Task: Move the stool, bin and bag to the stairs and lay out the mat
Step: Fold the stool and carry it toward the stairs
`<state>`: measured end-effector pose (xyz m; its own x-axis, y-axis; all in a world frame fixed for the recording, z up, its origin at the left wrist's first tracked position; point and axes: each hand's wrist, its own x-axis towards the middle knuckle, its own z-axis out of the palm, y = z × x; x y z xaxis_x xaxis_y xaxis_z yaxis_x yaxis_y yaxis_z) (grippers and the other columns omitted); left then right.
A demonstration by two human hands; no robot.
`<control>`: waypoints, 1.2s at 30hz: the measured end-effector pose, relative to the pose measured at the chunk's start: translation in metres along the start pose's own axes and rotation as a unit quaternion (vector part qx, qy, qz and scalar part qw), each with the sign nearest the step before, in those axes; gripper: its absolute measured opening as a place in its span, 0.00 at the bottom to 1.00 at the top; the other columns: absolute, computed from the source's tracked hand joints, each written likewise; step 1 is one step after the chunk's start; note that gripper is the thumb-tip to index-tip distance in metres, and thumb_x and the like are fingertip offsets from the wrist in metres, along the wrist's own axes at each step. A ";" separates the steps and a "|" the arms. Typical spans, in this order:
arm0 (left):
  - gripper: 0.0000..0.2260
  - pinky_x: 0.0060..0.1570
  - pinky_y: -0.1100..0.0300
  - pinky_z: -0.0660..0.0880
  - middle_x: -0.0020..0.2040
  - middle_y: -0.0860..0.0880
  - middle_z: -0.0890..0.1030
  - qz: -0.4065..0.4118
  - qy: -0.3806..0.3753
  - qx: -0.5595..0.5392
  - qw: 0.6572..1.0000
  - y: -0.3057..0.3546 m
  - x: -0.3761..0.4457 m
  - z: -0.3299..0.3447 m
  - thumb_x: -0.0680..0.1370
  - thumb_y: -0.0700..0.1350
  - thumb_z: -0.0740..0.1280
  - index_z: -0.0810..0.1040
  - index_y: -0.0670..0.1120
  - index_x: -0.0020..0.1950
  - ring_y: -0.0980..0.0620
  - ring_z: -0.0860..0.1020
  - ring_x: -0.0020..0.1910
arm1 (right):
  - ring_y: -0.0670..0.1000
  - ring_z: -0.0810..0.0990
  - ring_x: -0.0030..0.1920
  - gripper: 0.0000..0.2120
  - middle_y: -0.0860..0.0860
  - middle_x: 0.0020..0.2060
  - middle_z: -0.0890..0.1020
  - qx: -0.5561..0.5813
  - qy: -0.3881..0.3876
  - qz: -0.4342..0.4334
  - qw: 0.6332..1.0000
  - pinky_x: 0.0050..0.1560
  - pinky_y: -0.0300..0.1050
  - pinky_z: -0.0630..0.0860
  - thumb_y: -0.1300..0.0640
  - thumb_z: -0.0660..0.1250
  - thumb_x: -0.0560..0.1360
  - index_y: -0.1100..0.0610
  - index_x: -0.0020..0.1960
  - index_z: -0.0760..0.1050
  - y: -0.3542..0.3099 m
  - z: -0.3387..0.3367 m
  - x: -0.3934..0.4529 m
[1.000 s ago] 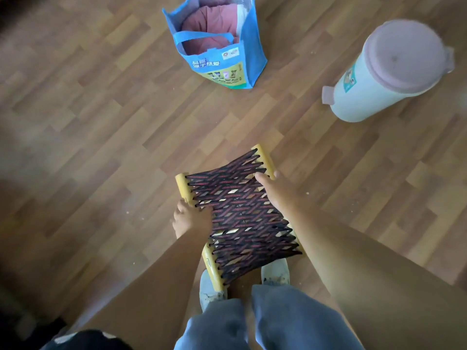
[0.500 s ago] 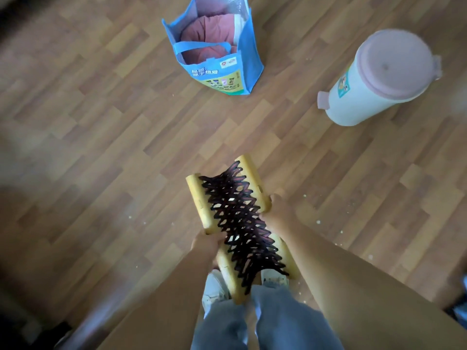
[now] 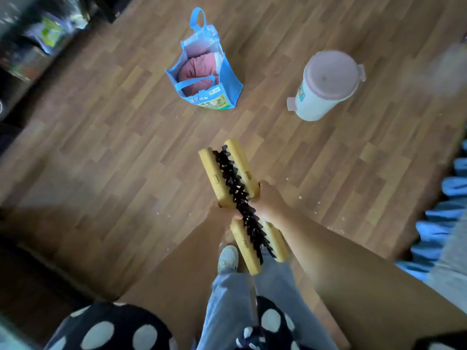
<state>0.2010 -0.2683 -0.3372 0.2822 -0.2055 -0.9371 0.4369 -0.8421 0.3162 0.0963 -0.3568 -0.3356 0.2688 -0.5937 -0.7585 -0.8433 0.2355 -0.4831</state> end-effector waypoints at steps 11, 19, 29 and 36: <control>0.32 0.28 0.58 0.65 0.37 0.43 0.71 0.121 -0.062 0.084 0.987 0.067 -0.147 0.002 0.60 0.23 0.61 0.71 0.38 0.64 0.47 0.70 0.34 | 0.48 0.73 0.38 0.16 0.53 0.42 0.74 0.215 0.135 0.028 0.967 0.32 0.39 0.67 0.68 0.64 0.71 0.60 0.58 0.69 -0.031 -0.101 -0.158; 0.28 0.38 0.55 0.75 0.43 0.44 0.74 0.205 -0.133 0.144 0.959 0.088 -0.245 0.043 0.63 0.23 0.58 0.72 0.39 0.60 0.46 0.74 0.42 | 0.52 0.78 0.46 0.18 0.52 0.46 0.79 0.269 0.259 0.019 0.928 0.46 0.48 0.77 0.58 0.68 0.67 0.53 0.56 0.71 -0.012 -0.148 -0.248; 0.22 0.52 0.47 0.77 0.46 0.42 0.76 0.242 -0.219 0.177 0.929 0.074 -0.307 0.156 0.67 0.24 0.56 0.71 0.49 0.48 0.42 0.75 0.46 | 0.49 0.78 0.46 0.13 0.48 0.45 0.76 0.311 0.369 -0.002 0.876 0.43 0.45 0.77 0.55 0.65 0.72 0.51 0.55 0.69 0.050 -0.205 -0.289; 0.23 0.44 0.50 0.78 0.48 0.41 0.78 0.235 -0.195 0.202 0.930 0.073 -0.321 0.259 0.63 0.25 0.59 0.74 0.42 0.55 0.41 0.76 0.47 | 0.56 0.77 0.56 0.26 0.51 0.56 0.76 0.342 0.370 0.043 0.863 0.58 0.60 0.76 0.48 0.67 0.67 0.43 0.63 0.65 0.173 -0.281 -0.209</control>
<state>-0.0794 -0.3930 -0.0515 -0.0054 -0.6974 -0.7167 -0.0359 -0.7161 0.6971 -0.2362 -0.4081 -0.1376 -0.3657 -0.8207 -0.4389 -0.3062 0.5514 -0.7760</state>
